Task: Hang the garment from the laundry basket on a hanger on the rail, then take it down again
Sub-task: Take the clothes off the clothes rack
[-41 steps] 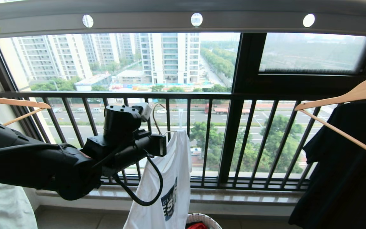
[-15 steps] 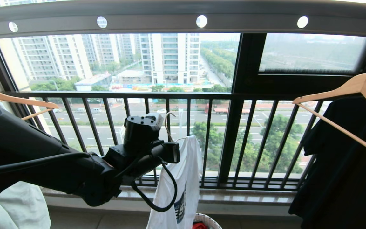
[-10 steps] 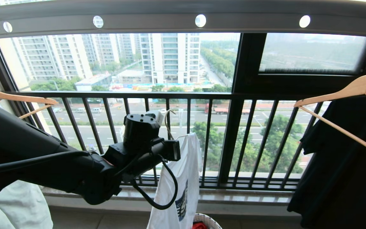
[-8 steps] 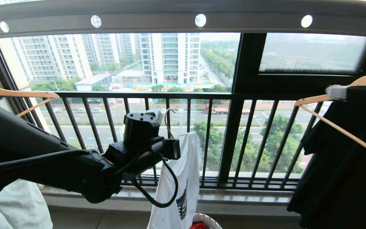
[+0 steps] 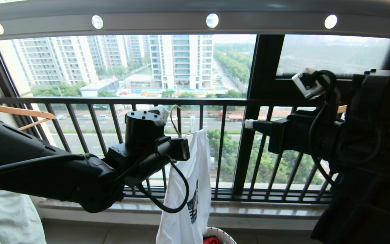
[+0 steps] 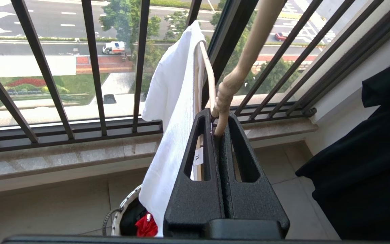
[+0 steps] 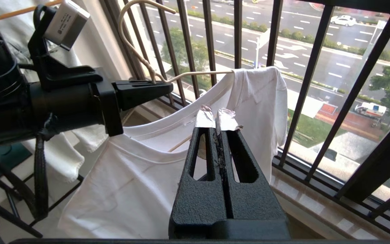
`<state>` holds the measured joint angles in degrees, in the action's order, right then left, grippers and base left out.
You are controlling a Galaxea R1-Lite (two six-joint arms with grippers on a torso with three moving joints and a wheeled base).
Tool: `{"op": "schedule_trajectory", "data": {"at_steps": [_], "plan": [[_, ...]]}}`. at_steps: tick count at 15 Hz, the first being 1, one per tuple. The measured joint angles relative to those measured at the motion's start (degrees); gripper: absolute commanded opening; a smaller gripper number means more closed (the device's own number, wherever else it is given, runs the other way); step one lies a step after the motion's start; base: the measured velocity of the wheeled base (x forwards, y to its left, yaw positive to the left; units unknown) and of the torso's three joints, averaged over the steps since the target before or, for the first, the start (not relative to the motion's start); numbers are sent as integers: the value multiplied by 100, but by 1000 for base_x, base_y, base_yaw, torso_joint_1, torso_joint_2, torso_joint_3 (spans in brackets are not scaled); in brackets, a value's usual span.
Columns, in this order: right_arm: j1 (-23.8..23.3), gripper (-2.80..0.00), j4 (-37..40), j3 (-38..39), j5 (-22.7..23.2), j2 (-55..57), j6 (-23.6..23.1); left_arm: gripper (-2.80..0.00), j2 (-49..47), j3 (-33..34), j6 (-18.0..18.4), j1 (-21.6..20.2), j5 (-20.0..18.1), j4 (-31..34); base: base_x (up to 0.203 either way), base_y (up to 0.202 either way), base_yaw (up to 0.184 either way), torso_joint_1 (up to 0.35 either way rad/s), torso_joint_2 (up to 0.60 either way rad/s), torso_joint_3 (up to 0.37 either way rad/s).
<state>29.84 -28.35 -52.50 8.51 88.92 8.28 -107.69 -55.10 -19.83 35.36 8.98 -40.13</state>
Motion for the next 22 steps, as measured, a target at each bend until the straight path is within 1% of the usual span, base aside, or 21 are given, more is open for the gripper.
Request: {"op": "schedule_trajectory", "data": {"at_steps": [2, 4, 6, 7, 9, 11, 13, 15, 17, 22], "plan": [[4, -280, -672, 49, 41, 441, -94, -280, 24, 1, -13, 18, -1, 2, 0, 0, 0, 0, 0, 0], [9, -280, -739, 6, 55, 867, -105, -280, 11, 4, -193, 33, 2, 2, 0, 0, 0, 0, 0, 0], [91, -280, -683, -23, 48, 1175, -104, -280, -3, -24, -243, 27, 0, 4, 0, 0, 0, 0, 0, 0], [264, 0, -579, -7, 26, 1275, -121, -280, 21, -40, -257, 22, -14, 19, 0, 0, 0, 0, 0, 0], [657, 0, -384, 38, -13, 1474, -156, -280, 131, -51, -262, 22, -34, 53, 0, 0, 0, 0, 0, 0], [789, 0, -343, -87, -83, 1690, -99, -280, 200, -49, -260, 29, -37, 55, 0, 0, 0, 0, 0, 0], [847, 0, -337, -324, -364, 1914, 173, -280, 203, -38, -294, 49, -34, 59, 0, 0, 0, 0, 0, 0], [883, 0, -342, -612, -837, 2157, 386, -280, 212, -28, -367, 100, -42, 72, 0, 0, 0, 0, 0, 0], [885, 0, -343, -916, -1428, 2412, 486, -280, 240, -21, -409, 158, -45, 63, 0, 0, 0, 0, 0, 0], [869, 0, -471, -1574, -2610, 3155, 532, -280, 266, -16, -452, 215, -44, 66, 0, 0, 0, 0, 0, 0]]}}
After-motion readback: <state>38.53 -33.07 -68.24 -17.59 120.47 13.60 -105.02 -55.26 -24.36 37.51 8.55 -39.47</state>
